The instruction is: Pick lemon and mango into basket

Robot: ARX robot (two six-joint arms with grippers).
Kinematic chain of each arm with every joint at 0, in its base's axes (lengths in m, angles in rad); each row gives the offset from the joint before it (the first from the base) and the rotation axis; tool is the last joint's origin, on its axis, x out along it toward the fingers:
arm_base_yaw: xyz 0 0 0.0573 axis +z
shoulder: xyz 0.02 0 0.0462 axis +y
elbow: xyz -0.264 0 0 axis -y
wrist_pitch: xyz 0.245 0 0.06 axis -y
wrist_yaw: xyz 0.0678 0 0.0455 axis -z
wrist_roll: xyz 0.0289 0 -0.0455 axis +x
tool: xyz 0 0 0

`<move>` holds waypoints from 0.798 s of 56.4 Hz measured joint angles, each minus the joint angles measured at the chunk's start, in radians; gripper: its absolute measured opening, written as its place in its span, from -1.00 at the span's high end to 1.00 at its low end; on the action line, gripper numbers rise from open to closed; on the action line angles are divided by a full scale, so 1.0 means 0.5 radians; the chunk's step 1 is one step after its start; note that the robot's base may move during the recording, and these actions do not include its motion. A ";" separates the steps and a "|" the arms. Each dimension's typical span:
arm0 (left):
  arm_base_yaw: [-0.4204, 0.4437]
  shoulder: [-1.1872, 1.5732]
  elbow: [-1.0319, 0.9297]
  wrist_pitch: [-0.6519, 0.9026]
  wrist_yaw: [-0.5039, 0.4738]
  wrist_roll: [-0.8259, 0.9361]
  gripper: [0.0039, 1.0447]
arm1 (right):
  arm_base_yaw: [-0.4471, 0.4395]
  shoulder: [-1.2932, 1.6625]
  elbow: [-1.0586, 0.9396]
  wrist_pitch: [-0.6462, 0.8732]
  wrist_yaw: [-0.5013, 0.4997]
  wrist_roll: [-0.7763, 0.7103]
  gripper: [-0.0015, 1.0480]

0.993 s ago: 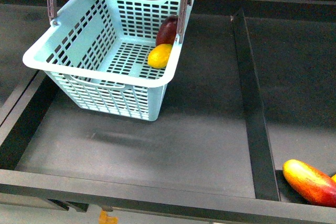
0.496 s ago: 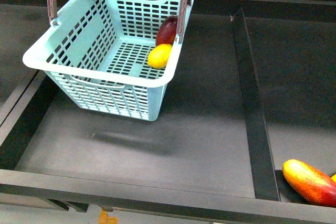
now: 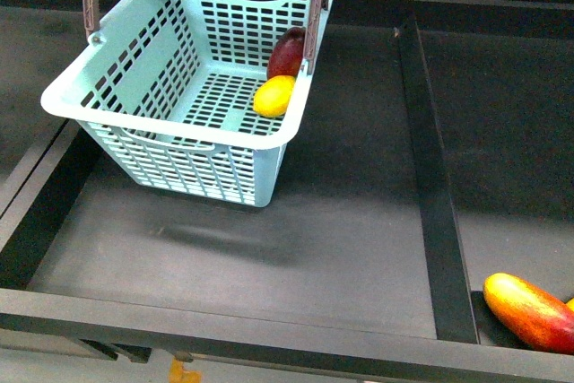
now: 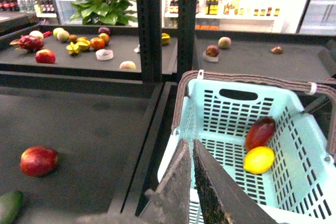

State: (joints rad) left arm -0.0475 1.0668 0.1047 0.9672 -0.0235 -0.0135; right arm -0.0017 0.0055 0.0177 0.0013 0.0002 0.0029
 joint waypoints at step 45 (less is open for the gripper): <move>0.086 -1.240 -0.179 -1.048 0.047 0.005 0.94 | 0.000 0.000 0.000 0.000 0.000 0.001 -0.83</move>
State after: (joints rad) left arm -0.0044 0.4469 0.0154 0.4431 -0.0002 -0.0113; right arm -0.0017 0.0055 0.0177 0.0013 0.0002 0.0032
